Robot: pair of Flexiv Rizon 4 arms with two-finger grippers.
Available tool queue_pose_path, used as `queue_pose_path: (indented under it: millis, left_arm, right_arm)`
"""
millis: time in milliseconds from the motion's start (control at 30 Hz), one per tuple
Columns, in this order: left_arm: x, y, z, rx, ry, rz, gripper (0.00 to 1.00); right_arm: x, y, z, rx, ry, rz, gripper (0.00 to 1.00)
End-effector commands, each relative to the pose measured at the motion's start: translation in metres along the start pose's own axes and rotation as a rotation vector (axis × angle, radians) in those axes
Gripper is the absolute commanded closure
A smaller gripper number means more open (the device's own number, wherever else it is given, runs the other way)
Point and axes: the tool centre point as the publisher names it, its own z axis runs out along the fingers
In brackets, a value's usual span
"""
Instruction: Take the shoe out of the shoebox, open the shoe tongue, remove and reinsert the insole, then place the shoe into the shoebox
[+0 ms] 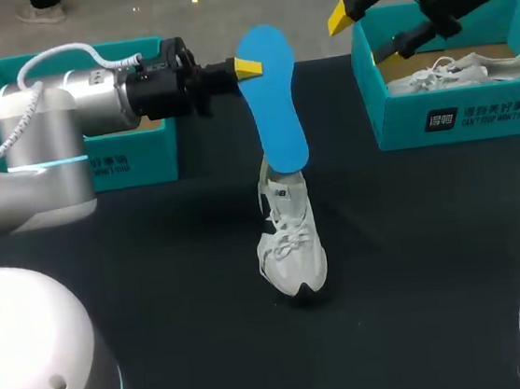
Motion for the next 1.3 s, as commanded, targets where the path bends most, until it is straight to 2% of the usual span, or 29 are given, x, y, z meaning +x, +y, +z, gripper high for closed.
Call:
queue_pose_path:
  millis: [33, 367, 433, 500, 633, 767, 967, 1300]
  left_arm:
    - [-0.003, 0.001, 0.002, 0.0, -0.002, -0.001, 1.0]
    - [-0.007, 0.0, 0.003, 0.021, 0.034, -0.016, 1.0]
    - [-0.007, 0.001, 0.004, 0.019, 0.038, -0.017, 1.0]
    - [-0.008, 0.001, 0.004, 0.021, 0.04, -0.021, 1.0]
    - [-0.009, 0.003, 0.006, 0.015, 0.033, -0.026, 1.0]
    - [-0.007, 0.003, 0.008, 0.015, 0.033, -0.025, 1.0]
    - [-0.007, 0.003, 0.008, 0.015, 0.033, -0.025, 1.0]
    - [-0.007, 0.003, 0.008, 0.015, 0.033, -0.025, 1.0]
  right_arm:
    - [0.005, 0.006, 0.001, 0.009, -0.216, 0.004, 0.0]
    - [0.005, 0.006, 0.001, 0.009, -0.216, 0.004, 0.0]
    - [0.013, 0.004, 0.011, 0.022, -0.306, -0.019, 0.0]
    - [0.024, 0.004, 0.019, -0.003, -0.377, -0.038, 0.0]
    - [0.044, 0.004, 0.033, -0.037, -0.423, -0.083, 0.0]
    - [0.059, 0.002, 0.044, -0.031, -0.494, -0.088, 0.0]
    - [0.065, 0.002, 0.053, 0.022, -0.58, -0.059, 0.0]
    - [0.072, 0.006, 0.063, 0.015, -0.719, -0.112, 0.0]
